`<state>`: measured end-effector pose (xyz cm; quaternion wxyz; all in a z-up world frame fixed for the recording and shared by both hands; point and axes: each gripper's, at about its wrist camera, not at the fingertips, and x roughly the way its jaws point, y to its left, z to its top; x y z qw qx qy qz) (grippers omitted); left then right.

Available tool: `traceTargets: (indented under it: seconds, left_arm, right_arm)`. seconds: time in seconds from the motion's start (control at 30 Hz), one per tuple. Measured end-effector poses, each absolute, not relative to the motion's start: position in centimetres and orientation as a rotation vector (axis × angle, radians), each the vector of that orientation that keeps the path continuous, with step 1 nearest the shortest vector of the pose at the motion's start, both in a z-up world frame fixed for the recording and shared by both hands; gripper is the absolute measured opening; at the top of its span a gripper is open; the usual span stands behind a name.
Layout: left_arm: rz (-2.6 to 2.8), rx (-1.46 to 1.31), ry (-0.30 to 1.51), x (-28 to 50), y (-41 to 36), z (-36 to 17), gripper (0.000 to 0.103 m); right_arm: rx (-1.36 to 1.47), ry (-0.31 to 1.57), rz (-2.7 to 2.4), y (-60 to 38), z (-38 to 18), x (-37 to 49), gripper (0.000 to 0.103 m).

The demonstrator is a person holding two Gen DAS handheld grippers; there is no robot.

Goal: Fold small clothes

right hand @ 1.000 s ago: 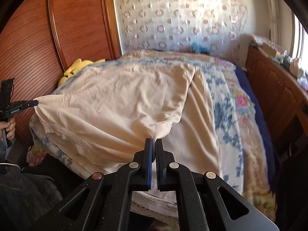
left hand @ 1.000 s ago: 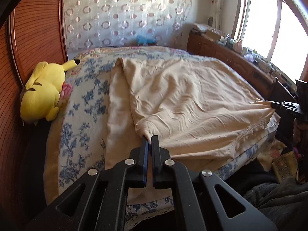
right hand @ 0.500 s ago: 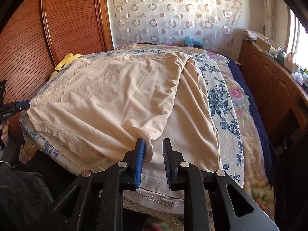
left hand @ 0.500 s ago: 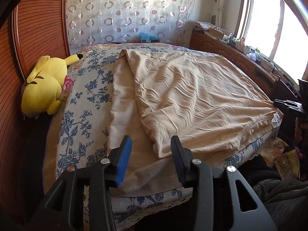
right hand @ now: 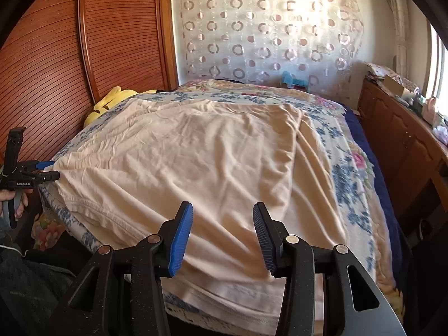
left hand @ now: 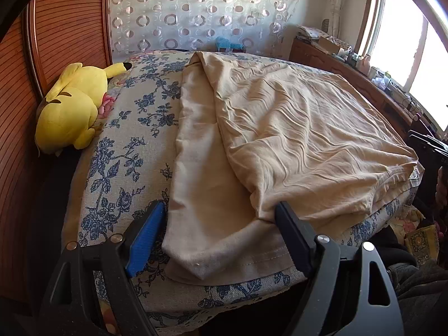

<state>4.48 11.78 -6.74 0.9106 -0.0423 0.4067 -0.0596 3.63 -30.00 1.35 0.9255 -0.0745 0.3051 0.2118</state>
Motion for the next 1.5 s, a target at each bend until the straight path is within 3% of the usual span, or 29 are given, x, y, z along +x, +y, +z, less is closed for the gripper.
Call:
traceTargets:
  seconds: [0.43,0.77,0.97,1.2,1.37,1.5]
  left_arm:
    - [-0.111,-0.078,0.812,4.2,11.6,-6.9,0.081]
    - [-0.148,-0.231,0.781,3.8,13.1,-5.9,0.081]
    - [-0.136,-0.256,0.754,4.1,13.5,-5.3,0.081]
    - [-0.147,-0.236,0.79,4.8,12.5,-5.9,0.068]
    - [-0.159,-0.226,0.808,4.8,11.5,-6.4,0.041]
    - [-0.132,-0.2,0.809,5.0,11.1,-6.4,0.041]
  right_arm:
    - [-0.188,0.722,0.44,-25.0,-3.0,8.3,0.047]
    - [-0.209,0.672,0.416,-23.1,-4.3,8.9,0.081]
    - [-0.203,0.655,0.41,-23.4,-4.6,7.9,0.085]
    - [-0.205,0.65,0.413,-23.4,-4.7,7.7,0.085]
    - [-0.202,0.642,0.417,-23.6,-4.7,7.6,0.086]
    - [-0.203,0.638,0.419,-23.7,-4.7,7.6,0.086]
